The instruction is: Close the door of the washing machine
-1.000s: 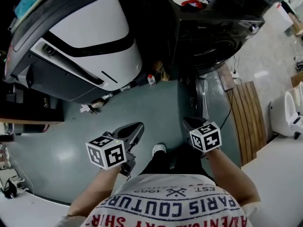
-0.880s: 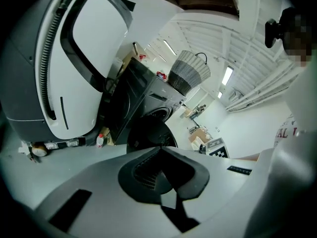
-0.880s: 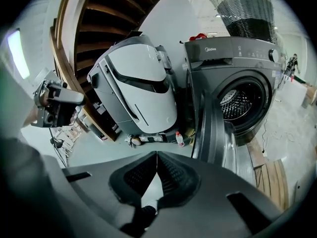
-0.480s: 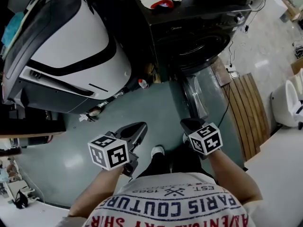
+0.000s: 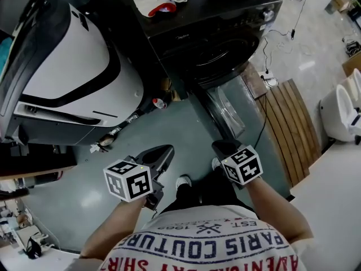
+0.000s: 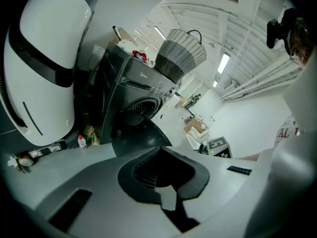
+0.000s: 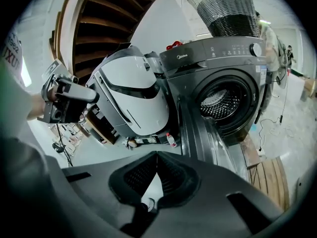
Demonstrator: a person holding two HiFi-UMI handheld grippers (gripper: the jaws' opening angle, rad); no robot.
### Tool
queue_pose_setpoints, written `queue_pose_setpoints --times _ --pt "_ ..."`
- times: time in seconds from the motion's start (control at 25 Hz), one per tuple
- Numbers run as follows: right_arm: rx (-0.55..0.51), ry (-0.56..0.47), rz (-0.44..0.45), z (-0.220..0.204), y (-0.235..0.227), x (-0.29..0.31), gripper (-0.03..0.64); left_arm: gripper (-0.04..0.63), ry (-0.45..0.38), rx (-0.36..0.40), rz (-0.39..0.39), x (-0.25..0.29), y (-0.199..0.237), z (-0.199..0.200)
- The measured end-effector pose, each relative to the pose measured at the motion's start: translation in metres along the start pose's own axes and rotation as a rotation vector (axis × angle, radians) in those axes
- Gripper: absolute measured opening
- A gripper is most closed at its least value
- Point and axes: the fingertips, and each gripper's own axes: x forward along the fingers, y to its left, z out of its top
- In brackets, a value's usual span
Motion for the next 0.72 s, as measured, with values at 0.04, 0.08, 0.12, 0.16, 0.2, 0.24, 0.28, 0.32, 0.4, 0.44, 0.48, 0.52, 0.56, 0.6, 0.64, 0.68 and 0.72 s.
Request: queue_pose_setpoints --times 0.04,0.08,0.12,0.16,0.2,0.24,0.28,0.32,0.4,0.44,0.48,0.52,0.56,0.6,0.64,0.68,0.72 --pt "0.006 -0.001 0.000 -0.001 -0.005 -0.002 0.021 0.026 0.002 0.001 0.000 0.005 -0.003 0.001" --pt "0.012 -0.001 0.001 -0.001 -0.009 -0.005 0.021 0.026 0.004 0.002 0.000 0.009 -0.006 0.003" --pt "0.017 0.000 0.003 -0.002 -0.014 -0.007 0.021 0.026 0.005 0.004 0.000 0.014 -0.009 0.005" --pt "0.018 0.001 0.003 -0.002 -0.020 -0.010 0.021 0.026 0.005 0.005 0.000 0.020 -0.013 0.007" --pt "0.016 0.004 0.003 -0.003 -0.026 -0.012 0.021 0.026 0.005 0.006 0.001 0.025 -0.016 0.009" --pt "0.009 0.007 0.003 -0.004 -0.031 -0.015 0.021 0.026 0.003 0.007 0.002 0.030 -0.019 0.011" --pt "0.001 0.011 0.003 -0.004 -0.037 -0.017 0.021 0.026 0.001 0.006 0.004 0.034 -0.022 0.014" --pt "-0.006 0.015 0.004 -0.004 -0.043 -0.019 0.021 0.026 -0.003 0.006 0.007 0.039 -0.025 0.016" --pt "-0.005 0.019 0.007 -0.005 -0.054 -0.024 0.021 0.026 -0.010 0.004 0.011 0.046 -0.031 0.021" --pt "-0.001 0.019 0.008 -0.005 -0.060 -0.027 0.021 0.026 -0.013 0.004 0.013 0.050 -0.034 0.023" --pt "0.000 0.020 0.008 -0.004 -0.066 -0.029 0.021 0.026 -0.016 0.002 0.014 0.054 -0.037 0.025" --pt "-0.001 0.020 0.007 -0.003 -0.072 -0.031 0.021 0.026 -0.019 0.001 0.016 0.059 -0.040 0.027" --pt "-0.003 0.020 0.005 -0.002 -0.078 -0.033 0.021 0.026 -0.023 -0.002 0.017 0.063 -0.044 0.029" --pt "-0.003 0.020 0.002 -0.001 -0.084 -0.035 0.021 0.026 -0.028 -0.004 0.017 0.067 -0.047 0.031" --pt "0.001 0.019 0.000 0.000 -0.090 -0.037 0.021 0.026 -0.032 -0.007 0.017 0.072 -0.051 0.033" --pt "0.007 0.019 -0.003 0.000 -0.096 -0.040 0.021 0.026 -0.037 -0.010 0.017 0.076 -0.055 0.035" --pt "0.013 0.019 -0.005 0.001 -0.103 -0.042 0.021 0.026 -0.043 -0.013 0.016 0.080 -0.059 0.036"
